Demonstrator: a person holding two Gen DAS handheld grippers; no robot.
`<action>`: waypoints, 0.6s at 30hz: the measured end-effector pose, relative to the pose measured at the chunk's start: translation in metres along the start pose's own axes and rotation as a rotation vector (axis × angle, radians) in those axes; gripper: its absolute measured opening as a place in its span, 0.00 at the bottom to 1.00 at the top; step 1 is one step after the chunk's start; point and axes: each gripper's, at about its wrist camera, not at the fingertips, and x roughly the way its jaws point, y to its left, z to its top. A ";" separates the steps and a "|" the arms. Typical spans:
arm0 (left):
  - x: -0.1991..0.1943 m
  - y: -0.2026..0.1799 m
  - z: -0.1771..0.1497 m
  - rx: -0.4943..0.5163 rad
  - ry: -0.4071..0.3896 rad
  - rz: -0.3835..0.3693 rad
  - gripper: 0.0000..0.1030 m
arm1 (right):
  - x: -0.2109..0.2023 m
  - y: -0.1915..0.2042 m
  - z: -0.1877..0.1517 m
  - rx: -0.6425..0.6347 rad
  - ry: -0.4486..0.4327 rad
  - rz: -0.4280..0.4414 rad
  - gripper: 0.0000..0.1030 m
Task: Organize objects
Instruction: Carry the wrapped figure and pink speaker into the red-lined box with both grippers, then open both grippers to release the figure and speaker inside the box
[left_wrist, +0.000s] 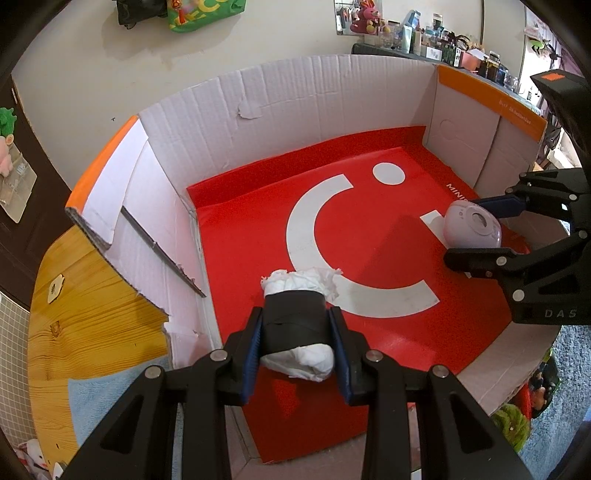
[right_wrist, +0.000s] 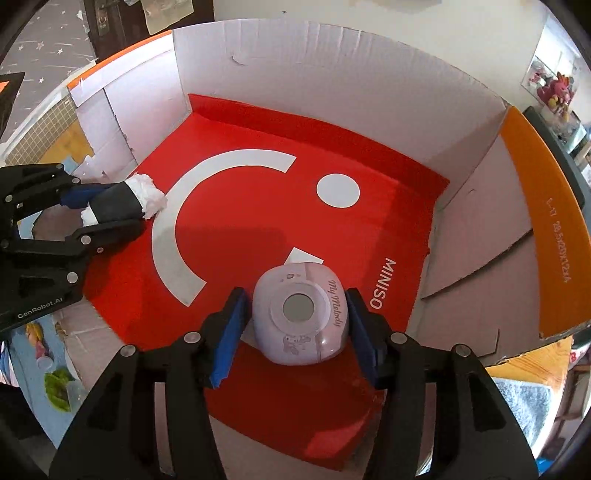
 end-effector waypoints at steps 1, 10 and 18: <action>-0.001 0.000 0.000 0.000 -0.001 -0.001 0.35 | -0.002 -0.001 -0.001 -0.001 0.000 0.001 0.52; -0.004 -0.002 0.000 -0.005 -0.007 -0.017 0.43 | -0.026 -0.008 -0.015 -0.019 -0.007 -0.002 0.64; -0.007 -0.007 0.002 -0.009 -0.011 -0.028 0.49 | -0.048 -0.020 -0.028 -0.017 -0.010 0.000 0.64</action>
